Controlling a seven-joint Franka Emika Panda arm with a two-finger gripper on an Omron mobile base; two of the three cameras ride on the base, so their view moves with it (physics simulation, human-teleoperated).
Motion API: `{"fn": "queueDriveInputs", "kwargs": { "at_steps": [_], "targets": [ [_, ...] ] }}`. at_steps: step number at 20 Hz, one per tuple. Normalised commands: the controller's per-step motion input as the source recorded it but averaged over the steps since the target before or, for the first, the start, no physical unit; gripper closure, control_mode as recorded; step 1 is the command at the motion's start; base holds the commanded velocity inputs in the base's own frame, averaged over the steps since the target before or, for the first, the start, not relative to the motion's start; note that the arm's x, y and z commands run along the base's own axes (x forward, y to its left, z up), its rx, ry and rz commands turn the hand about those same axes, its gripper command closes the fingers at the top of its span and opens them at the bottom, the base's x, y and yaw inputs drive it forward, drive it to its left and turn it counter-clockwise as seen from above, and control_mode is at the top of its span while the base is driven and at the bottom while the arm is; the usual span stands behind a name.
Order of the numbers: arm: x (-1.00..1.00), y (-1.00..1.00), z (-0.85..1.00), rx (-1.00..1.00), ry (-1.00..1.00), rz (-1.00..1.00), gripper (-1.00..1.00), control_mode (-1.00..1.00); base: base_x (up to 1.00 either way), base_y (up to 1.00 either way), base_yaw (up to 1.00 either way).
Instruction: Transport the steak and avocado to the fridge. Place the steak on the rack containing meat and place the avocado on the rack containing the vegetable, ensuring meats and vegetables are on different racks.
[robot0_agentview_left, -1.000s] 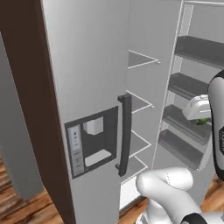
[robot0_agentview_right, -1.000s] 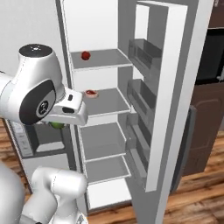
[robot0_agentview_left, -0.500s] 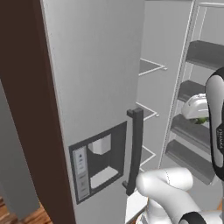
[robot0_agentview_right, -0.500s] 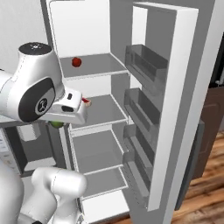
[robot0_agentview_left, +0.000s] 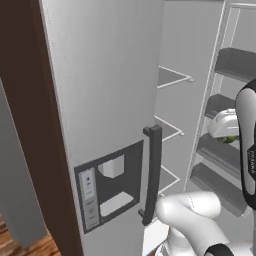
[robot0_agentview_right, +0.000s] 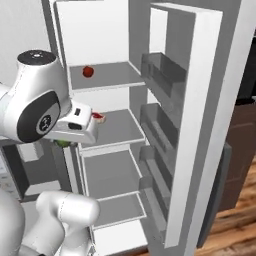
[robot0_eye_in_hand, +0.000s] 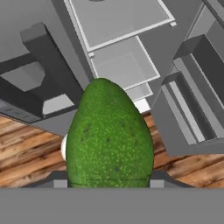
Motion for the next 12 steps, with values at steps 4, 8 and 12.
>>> {"fn": "queueDriveInputs", "kwargs": {
  "at_steps": [4,8,12],
  "targets": [
    [0.0,0.0,0.0,0.0,0.0,0.0,1.0,1.0,0.27,-0.61,0.33],
    [0.0,0.0,0.0,0.0,0.0,0.0,1.0,1.0,0.43,-0.28,0.3],
    [0.0,0.0,0.0,0.0,0.0,0.0,1.0,1.0,0.79,0.04,0.15]
  ]
}}
